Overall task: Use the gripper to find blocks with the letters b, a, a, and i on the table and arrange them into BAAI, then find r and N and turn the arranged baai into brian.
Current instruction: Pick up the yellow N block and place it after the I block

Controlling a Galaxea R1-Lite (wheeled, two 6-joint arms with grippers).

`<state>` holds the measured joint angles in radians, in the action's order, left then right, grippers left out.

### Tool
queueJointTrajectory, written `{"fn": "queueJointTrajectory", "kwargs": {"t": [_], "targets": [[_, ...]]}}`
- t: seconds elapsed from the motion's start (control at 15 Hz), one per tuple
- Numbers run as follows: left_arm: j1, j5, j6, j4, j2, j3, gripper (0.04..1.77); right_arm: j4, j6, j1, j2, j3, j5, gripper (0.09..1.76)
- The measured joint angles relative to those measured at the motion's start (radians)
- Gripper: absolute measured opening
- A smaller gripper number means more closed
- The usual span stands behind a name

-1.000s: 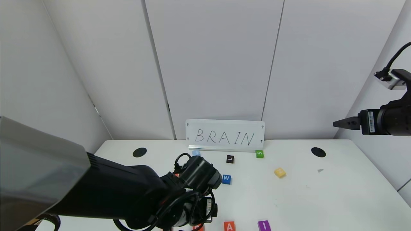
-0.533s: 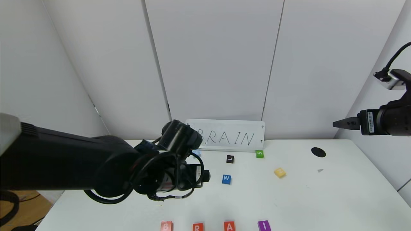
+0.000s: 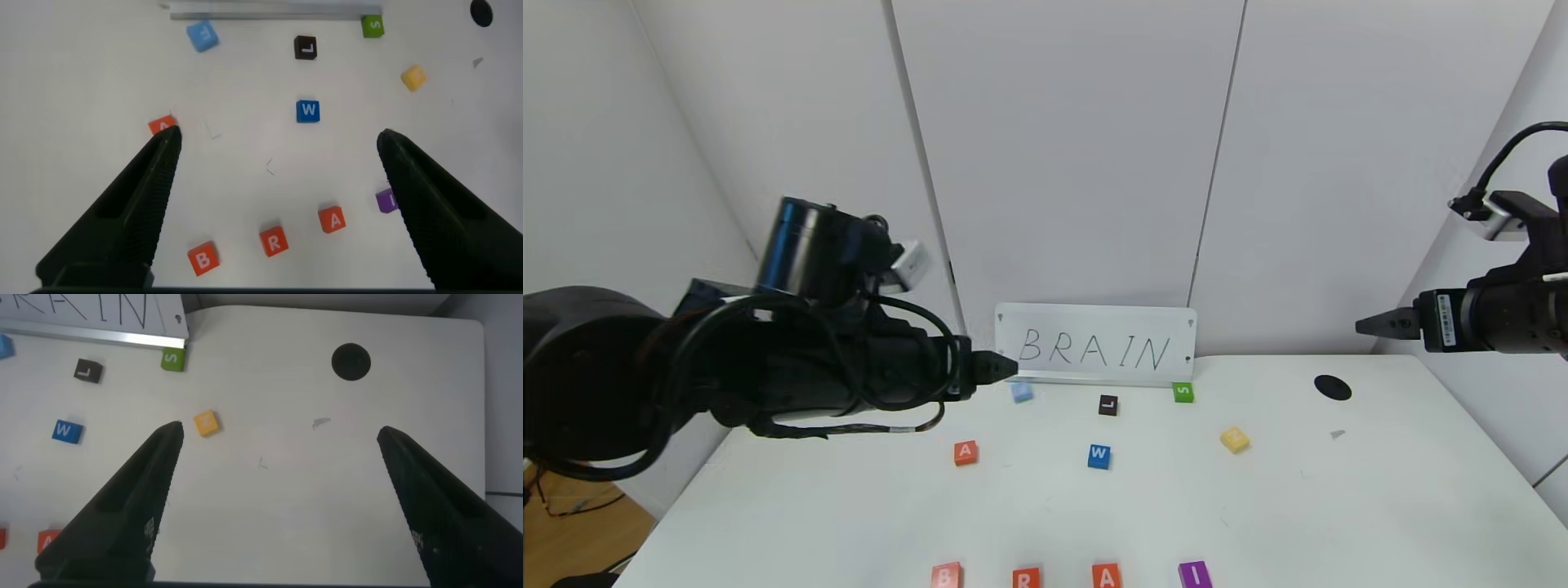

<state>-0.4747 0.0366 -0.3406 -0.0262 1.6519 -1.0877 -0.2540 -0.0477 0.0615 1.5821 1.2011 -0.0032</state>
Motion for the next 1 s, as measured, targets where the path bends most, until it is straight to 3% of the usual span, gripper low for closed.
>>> {"fn": "queueJointTrajectory", "kwargs": {"t": [0.2,0.4,0.53,0.73,1.0], "targets": [[0.078,-0.062,0.055,0.108,-0.053,0.051,1.7,0.0,0.0,0.016,0.022,-0.004,0.0,1.71],[0.125,-0.079,0.078,0.125,-0.077,0.066,1.71,-0.001,-0.041,0.056,0.067,-0.008,-0.003,1.71],[0.137,-0.082,0.079,0.124,-0.091,0.068,1.71,-0.01,-0.176,0.1,0.113,0.007,-0.032,1.71],[0.141,-0.083,0.086,0.124,-0.098,0.069,1.71,-0.087,-0.362,0.186,0.195,0.039,-0.178,1.71],[0.146,-0.083,0.085,0.124,-0.102,0.066,1.71,-0.217,-0.65,0.285,0.266,0.112,-0.193,1.71]]}}
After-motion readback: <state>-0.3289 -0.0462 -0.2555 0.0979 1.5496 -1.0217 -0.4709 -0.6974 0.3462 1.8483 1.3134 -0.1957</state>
